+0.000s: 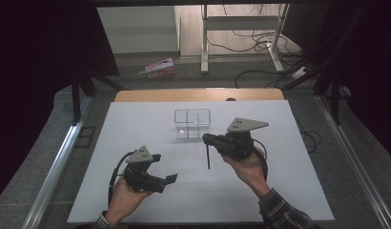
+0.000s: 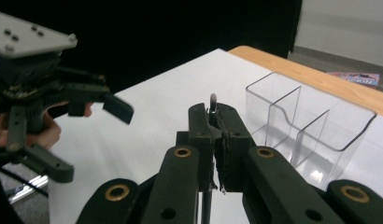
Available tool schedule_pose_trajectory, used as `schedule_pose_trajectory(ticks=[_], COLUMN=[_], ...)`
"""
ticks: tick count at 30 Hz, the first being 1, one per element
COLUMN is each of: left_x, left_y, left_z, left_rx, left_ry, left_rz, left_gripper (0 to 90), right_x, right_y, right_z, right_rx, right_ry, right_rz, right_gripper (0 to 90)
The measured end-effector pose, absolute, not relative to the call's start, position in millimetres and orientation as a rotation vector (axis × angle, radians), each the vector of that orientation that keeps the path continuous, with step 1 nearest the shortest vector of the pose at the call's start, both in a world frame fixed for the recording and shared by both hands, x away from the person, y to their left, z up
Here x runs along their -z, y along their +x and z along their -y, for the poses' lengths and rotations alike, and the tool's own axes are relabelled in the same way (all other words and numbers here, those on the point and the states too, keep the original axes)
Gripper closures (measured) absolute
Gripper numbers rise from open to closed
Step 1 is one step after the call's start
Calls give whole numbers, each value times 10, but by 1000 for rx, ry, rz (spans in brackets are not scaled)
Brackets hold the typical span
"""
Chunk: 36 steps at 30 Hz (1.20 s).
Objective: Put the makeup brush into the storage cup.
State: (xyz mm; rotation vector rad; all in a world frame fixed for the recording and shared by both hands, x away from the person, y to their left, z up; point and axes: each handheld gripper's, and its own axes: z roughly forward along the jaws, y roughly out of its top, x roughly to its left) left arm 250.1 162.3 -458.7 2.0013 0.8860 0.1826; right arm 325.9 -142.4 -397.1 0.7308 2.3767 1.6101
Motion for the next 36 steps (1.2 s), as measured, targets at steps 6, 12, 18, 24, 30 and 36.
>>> schedule_pose_trajectory(ticks=[6,12,18,24,30,36], left_x=[4629,4675,4734,4760,4782,4802], left_y=[2437,2397,2368,2332,2299,2266], left_z=[-1653,-1714,-1741,-1747,-1753,-1773], left_rx=[-235,-255,-279,-321,-362,-402], left_ry=[2040,2032,2057,2095,2120,2148], left_rz=[-886,-899,-919,-920,-922,-927], left_gripper=[27,20,20,21,21,21], right_x=[3965,3967,3957,3919,3894,3873], right_y=[3360,3473,3553,3617,3672,3752], right_z=[1448,1444,1412,1374,1348,1337], right_rx=[-1662,-1690,-1695,-1706,-1726,-1752], right_ry=[757,780,781,782,779,796], right_rz=[-2321,-2269,-2251,-2237,-2219,-2199], right_gripper=[853,853,853,853,853,853])
